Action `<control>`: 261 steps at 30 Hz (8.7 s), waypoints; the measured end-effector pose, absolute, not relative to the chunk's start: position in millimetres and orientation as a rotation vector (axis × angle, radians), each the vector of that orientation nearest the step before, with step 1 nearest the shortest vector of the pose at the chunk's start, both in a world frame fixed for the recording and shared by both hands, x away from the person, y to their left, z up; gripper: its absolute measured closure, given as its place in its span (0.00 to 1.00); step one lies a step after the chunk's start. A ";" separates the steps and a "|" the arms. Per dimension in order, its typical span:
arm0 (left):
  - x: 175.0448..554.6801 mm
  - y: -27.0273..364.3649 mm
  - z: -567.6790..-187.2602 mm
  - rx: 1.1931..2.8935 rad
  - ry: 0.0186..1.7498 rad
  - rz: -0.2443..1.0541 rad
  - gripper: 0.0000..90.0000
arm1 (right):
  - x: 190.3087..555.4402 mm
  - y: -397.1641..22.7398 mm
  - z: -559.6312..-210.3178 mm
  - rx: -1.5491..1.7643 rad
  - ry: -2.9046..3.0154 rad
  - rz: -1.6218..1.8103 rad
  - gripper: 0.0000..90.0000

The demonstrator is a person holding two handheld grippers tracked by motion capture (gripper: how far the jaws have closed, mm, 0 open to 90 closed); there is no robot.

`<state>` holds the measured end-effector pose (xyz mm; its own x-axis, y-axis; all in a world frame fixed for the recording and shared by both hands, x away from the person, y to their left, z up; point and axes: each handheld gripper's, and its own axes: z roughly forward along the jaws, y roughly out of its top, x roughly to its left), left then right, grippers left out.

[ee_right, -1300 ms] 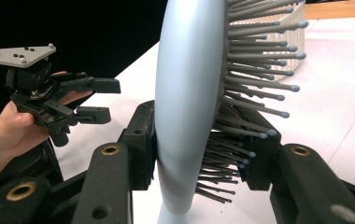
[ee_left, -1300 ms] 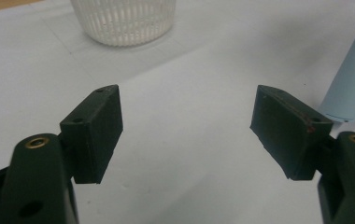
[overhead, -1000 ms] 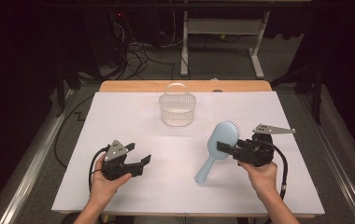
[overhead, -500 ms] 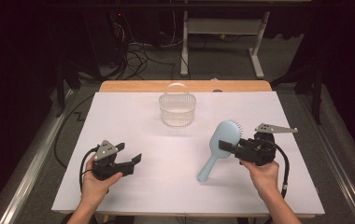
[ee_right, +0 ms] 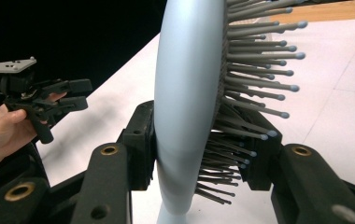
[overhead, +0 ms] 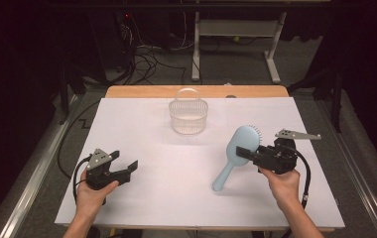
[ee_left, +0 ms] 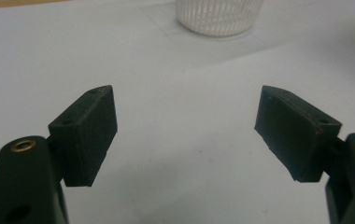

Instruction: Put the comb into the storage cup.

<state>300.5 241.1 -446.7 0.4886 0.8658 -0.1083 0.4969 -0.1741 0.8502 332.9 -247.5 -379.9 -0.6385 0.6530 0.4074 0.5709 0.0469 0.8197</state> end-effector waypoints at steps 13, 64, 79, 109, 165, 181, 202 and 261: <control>296.1 259.6 -456.2 1.768 1.178 0.571 0.23 | 338.1 -252.7 -373.4 1.300 2.194 1.653 0.61; 290.5 258.1 -474.7 1.745 1.169 0.579 0.25 | 399.8 -219.8 -323.1 1.253 2.149 1.637 0.61; 290.1 258.2 -475.2 1.749 1.166 0.587 0.26 | 423.1 -206.3 -304.3 1.236 2.148 1.626 0.61; 290.2 256.2 -476.2 1.751 1.161 0.577 0.26 | 462.1 -181.7 -292.6 1.247 2.160 1.580 0.61; 290.0 257.2 -475.8 1.744 1.157 0.575 0.26 | 497.5 -139.1 -276.3 1.238 2.103 1.529 0.61; 289.7 258.2 -475.6 1.740 1.158 0.569 0.26 | 508.1 -122.8 -288.9 1.242 2.096 1.471 0.61; 289.7 258.9 -475.9 1.740 1.158 0.567 0.26 | 513.3 -105.3 -313.2 1.258 2.122 1.403 0.59; 289.5 258.7 -475.9 1.744 1.154 0.561 0.26 | 510.2 -87.1 -353.2 1.250 2.163 1.347 0.56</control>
<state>289.5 258.7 -475.9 0.4524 0.8842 -0.1160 0.4552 -0.1172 0.8826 510.2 -87.1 -353.2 -0.5752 0.7977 0.1810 0.5146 0.1809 0.8381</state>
